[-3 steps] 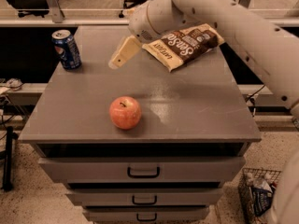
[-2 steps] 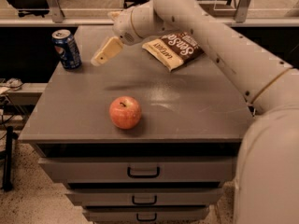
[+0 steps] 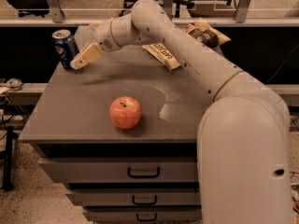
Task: Pick pepsi can
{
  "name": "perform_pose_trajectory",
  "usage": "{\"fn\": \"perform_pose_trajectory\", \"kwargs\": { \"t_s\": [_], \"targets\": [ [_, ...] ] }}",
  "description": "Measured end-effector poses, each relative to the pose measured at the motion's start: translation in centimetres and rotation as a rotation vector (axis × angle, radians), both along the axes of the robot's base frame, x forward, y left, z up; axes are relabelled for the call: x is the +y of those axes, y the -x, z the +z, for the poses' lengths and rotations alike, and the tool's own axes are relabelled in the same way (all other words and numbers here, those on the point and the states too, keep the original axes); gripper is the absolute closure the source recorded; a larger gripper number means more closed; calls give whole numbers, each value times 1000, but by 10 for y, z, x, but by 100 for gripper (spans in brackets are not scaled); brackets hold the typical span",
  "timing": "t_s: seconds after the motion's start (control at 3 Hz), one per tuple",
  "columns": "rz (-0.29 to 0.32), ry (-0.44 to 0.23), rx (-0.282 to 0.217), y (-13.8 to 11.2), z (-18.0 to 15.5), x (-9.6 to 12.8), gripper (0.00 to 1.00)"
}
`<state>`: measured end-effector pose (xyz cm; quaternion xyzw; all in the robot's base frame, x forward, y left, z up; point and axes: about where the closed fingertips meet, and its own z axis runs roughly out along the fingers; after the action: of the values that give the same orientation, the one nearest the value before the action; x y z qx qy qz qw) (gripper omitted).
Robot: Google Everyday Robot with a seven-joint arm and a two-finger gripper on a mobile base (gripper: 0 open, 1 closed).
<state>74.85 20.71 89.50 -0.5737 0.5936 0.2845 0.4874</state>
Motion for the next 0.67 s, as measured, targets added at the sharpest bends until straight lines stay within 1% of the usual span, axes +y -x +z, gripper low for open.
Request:
{"fn": "perform_pose_trajectory", "kwargs": {
  "t_s": [0.33, 0.67],
  "targets": [
    [41, -8, 49, 2, -3, 24, 16],
    [81, -17, 83, 7, 0, 38, 38]
  ]
}}
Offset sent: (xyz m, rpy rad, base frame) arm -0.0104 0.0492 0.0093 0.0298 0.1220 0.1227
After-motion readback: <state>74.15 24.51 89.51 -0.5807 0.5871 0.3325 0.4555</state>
